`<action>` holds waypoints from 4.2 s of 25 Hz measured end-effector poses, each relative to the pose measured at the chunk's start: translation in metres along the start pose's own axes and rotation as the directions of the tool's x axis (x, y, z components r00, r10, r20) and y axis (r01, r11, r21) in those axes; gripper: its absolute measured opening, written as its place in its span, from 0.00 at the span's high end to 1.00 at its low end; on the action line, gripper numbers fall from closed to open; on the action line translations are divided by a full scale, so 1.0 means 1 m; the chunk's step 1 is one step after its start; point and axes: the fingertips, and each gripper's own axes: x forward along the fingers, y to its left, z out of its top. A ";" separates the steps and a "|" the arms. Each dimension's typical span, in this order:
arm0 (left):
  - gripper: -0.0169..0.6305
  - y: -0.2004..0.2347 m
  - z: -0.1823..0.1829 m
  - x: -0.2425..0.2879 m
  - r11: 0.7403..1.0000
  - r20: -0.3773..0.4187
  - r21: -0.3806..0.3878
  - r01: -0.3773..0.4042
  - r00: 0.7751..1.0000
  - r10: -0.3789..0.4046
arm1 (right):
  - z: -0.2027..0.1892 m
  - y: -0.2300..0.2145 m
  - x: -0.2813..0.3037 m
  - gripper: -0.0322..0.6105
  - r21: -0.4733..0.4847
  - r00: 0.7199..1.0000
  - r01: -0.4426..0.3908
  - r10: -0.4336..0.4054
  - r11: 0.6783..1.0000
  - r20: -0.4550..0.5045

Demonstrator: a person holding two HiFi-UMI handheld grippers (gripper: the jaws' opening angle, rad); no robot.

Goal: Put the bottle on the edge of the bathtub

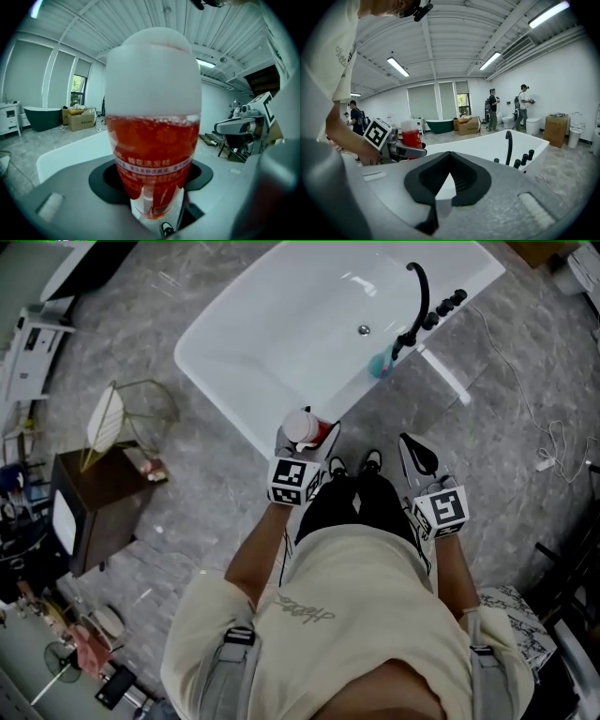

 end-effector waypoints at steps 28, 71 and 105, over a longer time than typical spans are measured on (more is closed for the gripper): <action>0.50 0.038 -0.140 0.157 0.981 -0.039 0.192 -0.025 0.999 0.033 | -0.126 -0.030 0.049 0.95 0.166 0.985 -0.126 0.143 0.978 -0.099; 0.39 0.036 -0.124 0.138 0.978 -0.097 0.205 -0.020 0.994 0.041 | -0.098 -0.034 0.050 0.95 0.143 0.989 -0.115 0.127 0.983 -0.074; 0.95 -0.017 0.085 0.003 0.988 0.108 0.119 -0.093 0.991 0.080 | 0.086 -0.040 0.035 0.95 -0.019 0.972 -0.097 0.099 0.995 0.214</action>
